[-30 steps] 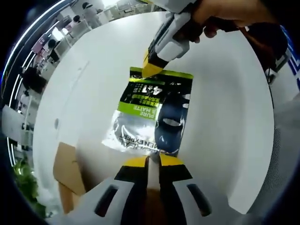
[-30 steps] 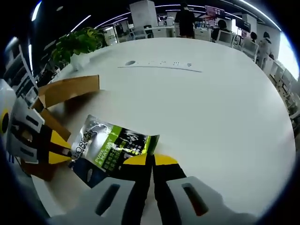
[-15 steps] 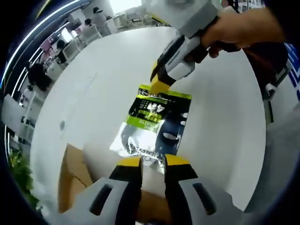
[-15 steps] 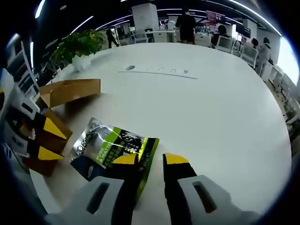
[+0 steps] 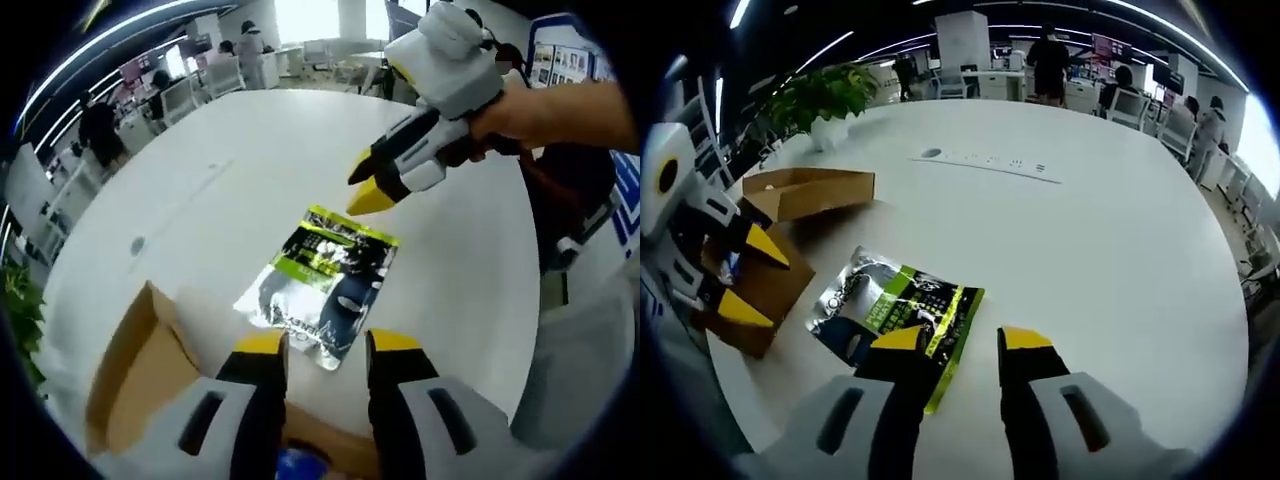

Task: Operate the shoe box by opening the lid, removing the specified soft item, and placing it in the target area until the item is outside and the box remains undamaged.

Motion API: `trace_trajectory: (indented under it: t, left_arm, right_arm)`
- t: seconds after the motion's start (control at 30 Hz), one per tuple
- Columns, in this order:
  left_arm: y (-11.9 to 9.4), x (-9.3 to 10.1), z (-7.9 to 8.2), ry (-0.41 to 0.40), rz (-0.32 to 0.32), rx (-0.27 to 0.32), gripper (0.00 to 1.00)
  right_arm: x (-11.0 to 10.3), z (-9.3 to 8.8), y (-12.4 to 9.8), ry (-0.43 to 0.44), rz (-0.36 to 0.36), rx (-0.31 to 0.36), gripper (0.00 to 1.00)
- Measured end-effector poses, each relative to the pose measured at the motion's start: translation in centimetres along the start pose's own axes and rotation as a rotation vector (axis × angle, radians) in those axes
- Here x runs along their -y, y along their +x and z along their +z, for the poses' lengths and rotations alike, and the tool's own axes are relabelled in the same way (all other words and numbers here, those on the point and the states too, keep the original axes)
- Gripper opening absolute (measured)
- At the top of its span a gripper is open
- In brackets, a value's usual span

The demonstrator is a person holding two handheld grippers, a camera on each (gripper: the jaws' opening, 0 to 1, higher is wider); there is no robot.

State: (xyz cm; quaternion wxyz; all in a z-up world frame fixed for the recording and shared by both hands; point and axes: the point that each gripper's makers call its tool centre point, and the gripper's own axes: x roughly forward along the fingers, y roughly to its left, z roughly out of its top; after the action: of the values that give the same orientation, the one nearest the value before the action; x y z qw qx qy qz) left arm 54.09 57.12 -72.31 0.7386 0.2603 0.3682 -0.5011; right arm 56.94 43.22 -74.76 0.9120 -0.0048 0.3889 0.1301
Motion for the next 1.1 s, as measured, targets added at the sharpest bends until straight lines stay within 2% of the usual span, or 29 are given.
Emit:
trace_trajectory:
  t: [0.27,0.7,1.1]
  left_arm:
    - [-2.1,-0.2,0.0,-0.06,0.005,0.054,0.34]
    - [-5.4,-1.0,-1.2,-0.12,0.036,0.11,0.37]
    - [-8.9,-3.1,-3.7,-0.182,0.095,0.144,0.39]
  right_arm:
    - [-2.2,1.0,-1.9,-0.03,0.031,0.027,0.3]
    - [-5.6,2.4,-4.5,-0.059,0.072,0.063,0.34]
    - [-9.4,2.6,-5.0,-0.073,0.102,0.067,0.35]
